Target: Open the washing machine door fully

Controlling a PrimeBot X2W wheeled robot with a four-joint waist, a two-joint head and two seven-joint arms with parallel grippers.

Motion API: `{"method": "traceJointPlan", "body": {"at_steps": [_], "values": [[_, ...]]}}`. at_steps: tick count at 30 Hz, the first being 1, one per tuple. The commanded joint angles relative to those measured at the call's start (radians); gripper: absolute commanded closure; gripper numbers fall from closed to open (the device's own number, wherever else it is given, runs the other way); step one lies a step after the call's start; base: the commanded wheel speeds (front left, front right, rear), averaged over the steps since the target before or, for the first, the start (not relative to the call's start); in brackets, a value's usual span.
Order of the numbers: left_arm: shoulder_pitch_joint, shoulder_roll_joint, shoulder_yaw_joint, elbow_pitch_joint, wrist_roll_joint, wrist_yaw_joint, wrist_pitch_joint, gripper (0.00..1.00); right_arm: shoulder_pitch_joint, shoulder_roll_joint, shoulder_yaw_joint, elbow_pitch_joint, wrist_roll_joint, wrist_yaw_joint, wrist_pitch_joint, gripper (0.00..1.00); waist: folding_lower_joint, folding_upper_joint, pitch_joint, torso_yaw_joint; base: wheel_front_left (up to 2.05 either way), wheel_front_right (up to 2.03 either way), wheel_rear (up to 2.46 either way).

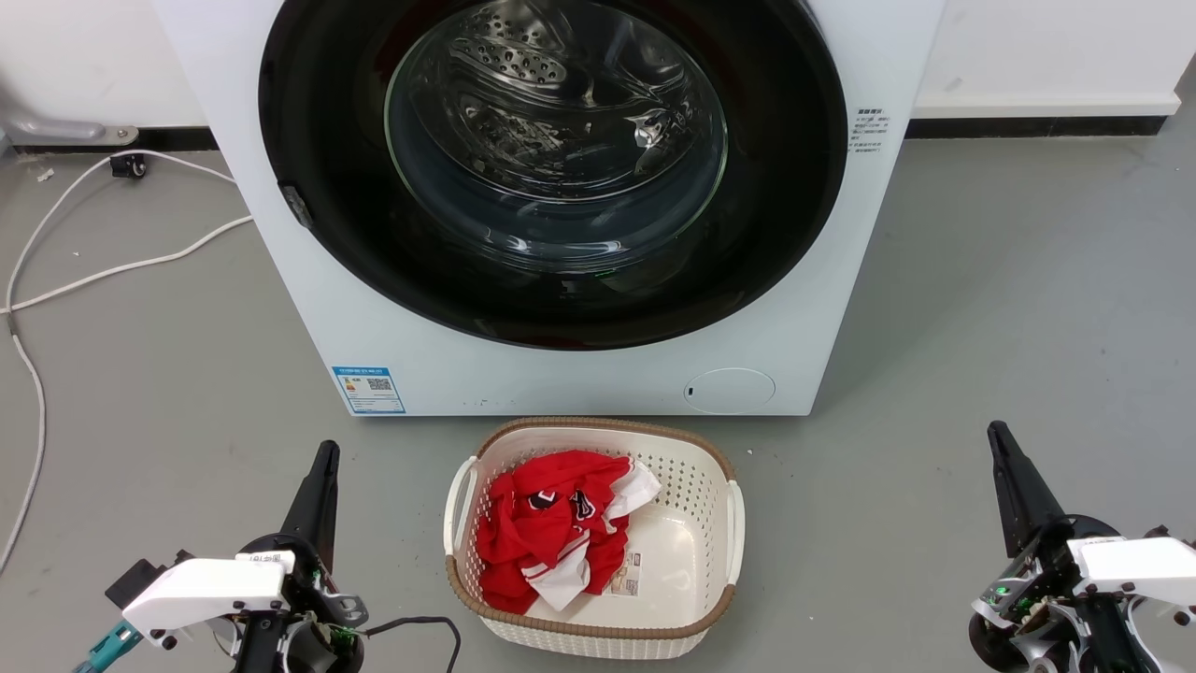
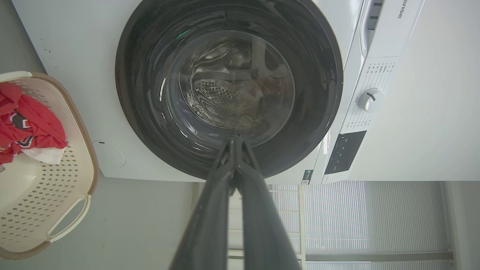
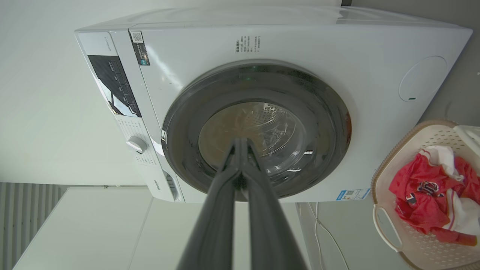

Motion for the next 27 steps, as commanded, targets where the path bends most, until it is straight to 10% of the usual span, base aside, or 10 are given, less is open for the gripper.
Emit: {"method": "traceJointPlan", "body": {"at_steps": [1,8,9,27], "values": [[0.003,-0.001,0.002,0.001,0.004,-0.003,0.003,1.00,-0.011,0.004,-0.002,0.001,-0.003,0.000,0.003,1.00,0.0000,-0.0001,0.000,0.000,0.00,0.00,0.00],[0.003,-0.002,0.004,0.001,0.006,-0.003,0.004,1.00,-0.011,0.004,-0.002,0.001,-0.004,0.000,0.004,1.00,0.0000,-0.0001,0.000,0.000,0.00,0.00,0.00],[0.000,-0.001,0.002,0.000,0.000,0.000,0.000,0.00,0.000,0.001,-0.001,0.000,0.000,0.000,0.000,0.00,0.0000,-0.0001,0.000,0.000,0.00,0.00,0.00],[-0.016,-0.004,-0.045,-0.062,0.206,0.000,-0.088,0.00,0.030,0.001,0.010,-0.071,-0.205,0.000,-0.089,0.00,0.0000,-0.0001,0.005,0.004,0.00,0.00,0.00]]}}
